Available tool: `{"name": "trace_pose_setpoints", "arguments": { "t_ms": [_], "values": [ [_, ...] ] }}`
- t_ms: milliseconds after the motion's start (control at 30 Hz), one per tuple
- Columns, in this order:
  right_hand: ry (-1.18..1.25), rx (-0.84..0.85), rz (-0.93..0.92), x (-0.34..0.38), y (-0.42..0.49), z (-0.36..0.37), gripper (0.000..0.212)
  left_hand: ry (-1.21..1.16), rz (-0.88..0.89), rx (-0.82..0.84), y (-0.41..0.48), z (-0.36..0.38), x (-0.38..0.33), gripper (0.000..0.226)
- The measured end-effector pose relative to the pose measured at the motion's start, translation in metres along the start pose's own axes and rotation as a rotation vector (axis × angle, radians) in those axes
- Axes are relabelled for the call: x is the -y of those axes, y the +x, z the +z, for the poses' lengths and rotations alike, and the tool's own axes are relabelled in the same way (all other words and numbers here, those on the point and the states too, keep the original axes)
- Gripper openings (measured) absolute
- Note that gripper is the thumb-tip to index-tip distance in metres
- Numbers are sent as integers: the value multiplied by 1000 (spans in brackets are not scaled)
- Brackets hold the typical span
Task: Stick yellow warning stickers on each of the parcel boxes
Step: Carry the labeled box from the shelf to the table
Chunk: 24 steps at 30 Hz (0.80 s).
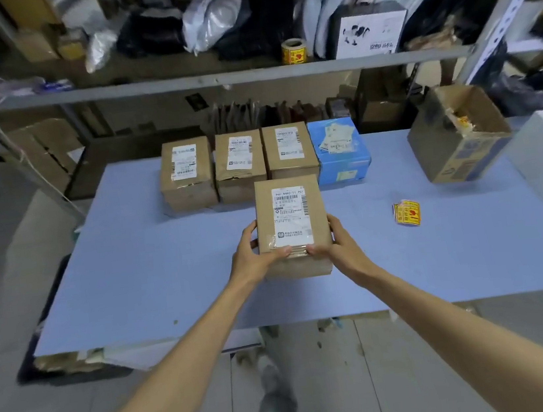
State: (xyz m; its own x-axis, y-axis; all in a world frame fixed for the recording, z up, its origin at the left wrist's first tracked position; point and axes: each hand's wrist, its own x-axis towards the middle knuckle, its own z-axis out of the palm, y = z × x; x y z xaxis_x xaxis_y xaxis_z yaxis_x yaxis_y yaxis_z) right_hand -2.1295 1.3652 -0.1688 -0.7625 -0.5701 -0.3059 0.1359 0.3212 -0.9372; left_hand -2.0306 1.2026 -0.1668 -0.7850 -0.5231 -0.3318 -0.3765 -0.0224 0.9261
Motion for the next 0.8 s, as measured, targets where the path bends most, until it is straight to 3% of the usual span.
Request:
{"name": "trace_pose_setpoints", "arguments": {
  "t_ms": [200, 333, 567, 733, 800],
  "values": [
    [-29, -37, 69, -9, 39, -3, 90, -29, 23, 54, 45, 5, 13, 77],
    [-44, -54, 82, -16, 52, -9, 85, -48, 6, 76, 66, 11, 24, 64],
    [-64, -91, 102, -37, 76, -33, 79, -90, -45, 77, 95, 42, 32, 71],
    [-52, -87, 121, -57, 91, -52, 53, -58, -90, 59, 100, 65, 36, 80],
    [-54, -71, 117, -60, 94, -59, 58, -36, -88, 58, 102, 70, 36, 79]
  ]
}}
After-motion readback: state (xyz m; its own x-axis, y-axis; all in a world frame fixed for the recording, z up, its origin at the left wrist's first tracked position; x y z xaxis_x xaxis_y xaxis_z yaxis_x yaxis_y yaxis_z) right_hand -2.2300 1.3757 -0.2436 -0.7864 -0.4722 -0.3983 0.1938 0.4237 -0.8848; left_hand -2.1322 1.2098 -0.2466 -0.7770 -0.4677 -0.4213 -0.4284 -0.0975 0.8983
